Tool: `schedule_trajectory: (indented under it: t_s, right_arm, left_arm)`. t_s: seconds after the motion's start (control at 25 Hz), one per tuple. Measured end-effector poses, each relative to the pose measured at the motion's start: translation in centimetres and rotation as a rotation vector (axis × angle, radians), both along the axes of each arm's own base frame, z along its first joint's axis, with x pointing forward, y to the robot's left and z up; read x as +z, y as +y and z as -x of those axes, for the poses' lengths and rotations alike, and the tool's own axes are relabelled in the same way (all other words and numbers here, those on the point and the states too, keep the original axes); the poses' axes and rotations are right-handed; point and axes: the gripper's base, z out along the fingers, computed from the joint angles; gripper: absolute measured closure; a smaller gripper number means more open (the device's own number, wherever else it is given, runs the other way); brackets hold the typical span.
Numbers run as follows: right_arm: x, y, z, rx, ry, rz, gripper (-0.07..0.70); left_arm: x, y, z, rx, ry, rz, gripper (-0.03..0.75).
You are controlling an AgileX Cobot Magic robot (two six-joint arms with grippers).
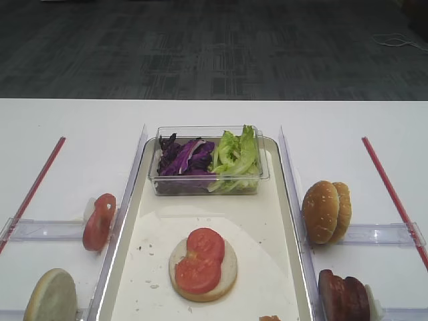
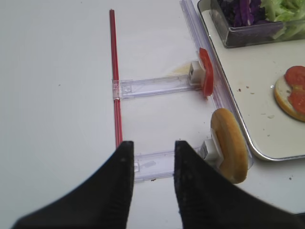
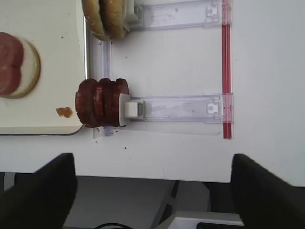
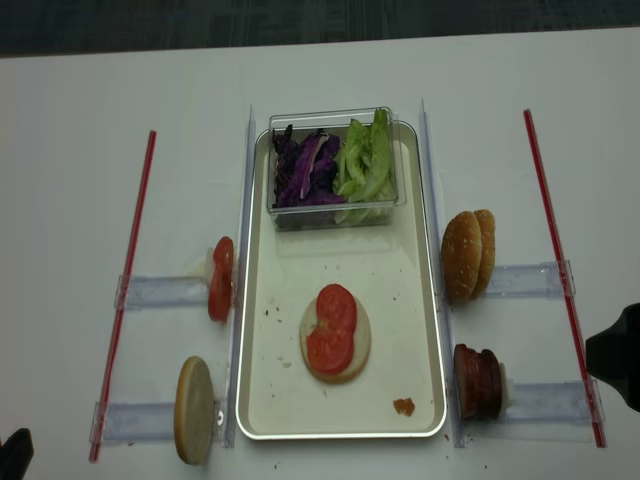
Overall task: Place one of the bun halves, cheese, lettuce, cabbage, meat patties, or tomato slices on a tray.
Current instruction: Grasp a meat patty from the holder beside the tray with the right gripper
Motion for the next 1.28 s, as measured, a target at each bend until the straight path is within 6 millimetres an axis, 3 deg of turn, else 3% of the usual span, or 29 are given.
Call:
schedule_trajectory:
  t_s: [0.76, 1.28]
  right_arm:
    - [-1.2, 0.9, -2.3, -0.007, 0.141, -0.069, -0.021]
    - [-3.7, 6.4, -3.6, 0.132, 0.325, -0.042, -0.018]
  left_arm:
    - [0.0, 0.0, 0.0, 0.000, 0.000, 0.000, 0.517]
    - [0.0, 0.0, 0.0, 0.000, 0.000, 0.000, 0.517]
